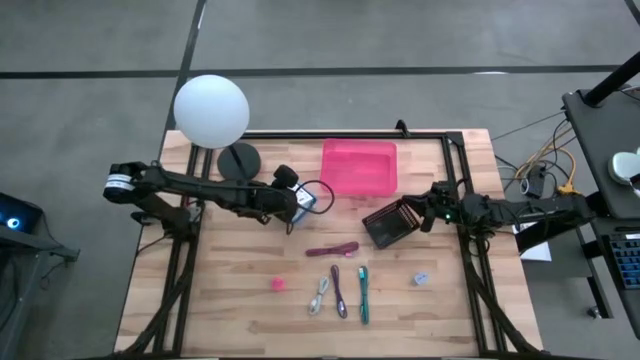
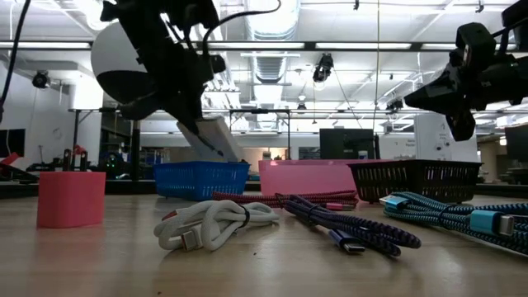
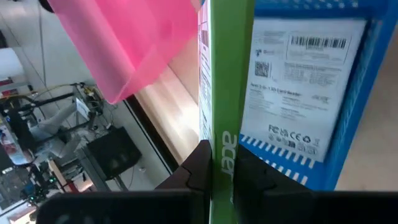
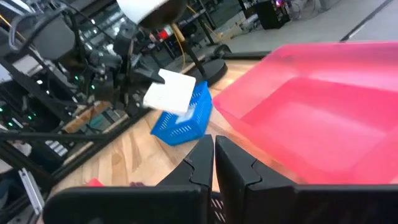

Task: Pick and place items into bin
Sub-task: Put the white card reader box into the blue bin

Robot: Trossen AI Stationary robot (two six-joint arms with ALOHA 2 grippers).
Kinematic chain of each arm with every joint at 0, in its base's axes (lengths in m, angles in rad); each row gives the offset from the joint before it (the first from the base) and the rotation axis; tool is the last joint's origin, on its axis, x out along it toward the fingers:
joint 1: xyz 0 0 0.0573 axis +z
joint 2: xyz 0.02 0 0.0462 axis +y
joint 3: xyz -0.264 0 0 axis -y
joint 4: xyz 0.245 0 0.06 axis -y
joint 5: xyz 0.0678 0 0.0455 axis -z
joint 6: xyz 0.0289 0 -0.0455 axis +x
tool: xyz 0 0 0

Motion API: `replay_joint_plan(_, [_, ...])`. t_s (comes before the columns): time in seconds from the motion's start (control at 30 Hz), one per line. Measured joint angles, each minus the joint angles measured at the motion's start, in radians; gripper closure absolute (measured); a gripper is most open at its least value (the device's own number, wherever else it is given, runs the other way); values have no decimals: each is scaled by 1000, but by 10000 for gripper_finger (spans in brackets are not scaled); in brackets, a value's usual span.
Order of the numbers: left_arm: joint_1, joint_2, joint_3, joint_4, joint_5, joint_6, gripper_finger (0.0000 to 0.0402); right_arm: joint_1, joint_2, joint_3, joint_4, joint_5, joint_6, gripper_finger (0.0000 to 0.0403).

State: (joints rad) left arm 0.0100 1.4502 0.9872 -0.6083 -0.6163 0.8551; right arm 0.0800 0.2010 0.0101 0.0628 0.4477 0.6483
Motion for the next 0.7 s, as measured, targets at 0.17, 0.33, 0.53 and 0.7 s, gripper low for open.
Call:
replay_joint_plan(0.17, [18, 0, -48, 66, -2, 64, 382, 0, 28, 0, 0, -1, 40, 394])
replay_joint_plan(0.33, [19, 2, -57, 87, 12, 68, 382, 0, 48, 0, 0, -2, 52, 394])
replay_joint_plan(0.53, [22, 4, -59, 89, 52, 66, 382, 0, 51, 0, 0, -2, 59, 394])
replay_joint_plan(0.7, [23, 4, -64, 108, 92, 65, 382, 0, 50, 0, 0, -2, 60, 394])
